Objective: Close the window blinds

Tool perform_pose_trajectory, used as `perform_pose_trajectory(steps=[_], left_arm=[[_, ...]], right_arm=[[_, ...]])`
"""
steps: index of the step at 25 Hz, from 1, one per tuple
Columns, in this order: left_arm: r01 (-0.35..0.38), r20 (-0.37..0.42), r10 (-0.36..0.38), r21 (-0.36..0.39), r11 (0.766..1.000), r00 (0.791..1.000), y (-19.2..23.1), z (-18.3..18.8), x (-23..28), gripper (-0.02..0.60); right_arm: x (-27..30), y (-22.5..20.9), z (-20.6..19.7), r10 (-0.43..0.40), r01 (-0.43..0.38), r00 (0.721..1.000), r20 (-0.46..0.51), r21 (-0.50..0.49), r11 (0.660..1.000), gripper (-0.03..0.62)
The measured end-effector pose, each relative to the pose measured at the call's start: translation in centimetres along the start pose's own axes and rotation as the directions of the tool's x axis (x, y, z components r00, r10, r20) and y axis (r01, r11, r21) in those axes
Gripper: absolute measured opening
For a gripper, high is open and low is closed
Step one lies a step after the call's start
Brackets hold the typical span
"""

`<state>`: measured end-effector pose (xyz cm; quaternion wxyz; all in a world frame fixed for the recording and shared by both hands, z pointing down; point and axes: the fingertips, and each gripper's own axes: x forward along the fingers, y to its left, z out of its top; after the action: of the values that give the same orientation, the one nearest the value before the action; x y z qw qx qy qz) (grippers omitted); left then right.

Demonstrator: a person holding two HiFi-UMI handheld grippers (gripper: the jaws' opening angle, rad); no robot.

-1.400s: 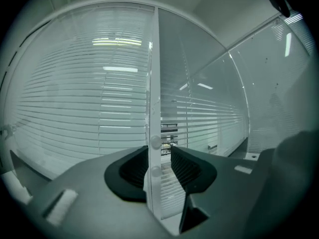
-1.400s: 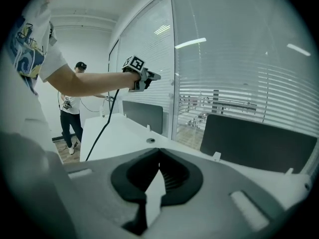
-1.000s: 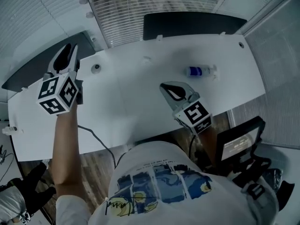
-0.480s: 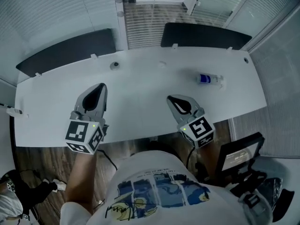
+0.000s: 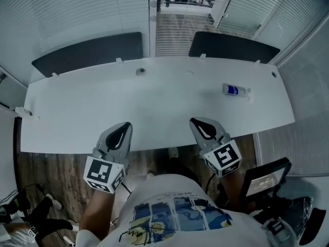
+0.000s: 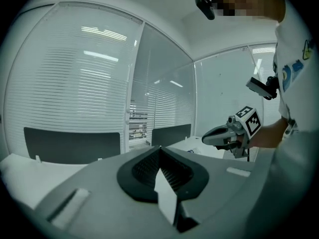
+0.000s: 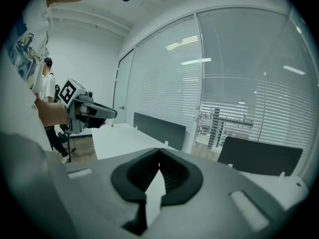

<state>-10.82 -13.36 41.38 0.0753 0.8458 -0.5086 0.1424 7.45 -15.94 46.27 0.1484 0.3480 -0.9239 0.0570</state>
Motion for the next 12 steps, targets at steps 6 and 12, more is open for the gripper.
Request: perform_pose_trajectory(steps=[6,12], left_arm=[[0.026,-0.026,-0.026,-0.004,1.000,0.999,-1.2,-1.2,-1.2,0.005],[0.066,-0.015,-0.066,0.005,0.998,0.998,-2.3,-1.3,-6.6,0.005]], right_arm=[[-0.9,1.6,-0.4,0.013,-0.013,1.000,-0.010,0.023,1.000,0.003],[-3.6,7.2,0.8,-0.005,0.005,1.000,-0.001,0.018,1.000,0.003]])
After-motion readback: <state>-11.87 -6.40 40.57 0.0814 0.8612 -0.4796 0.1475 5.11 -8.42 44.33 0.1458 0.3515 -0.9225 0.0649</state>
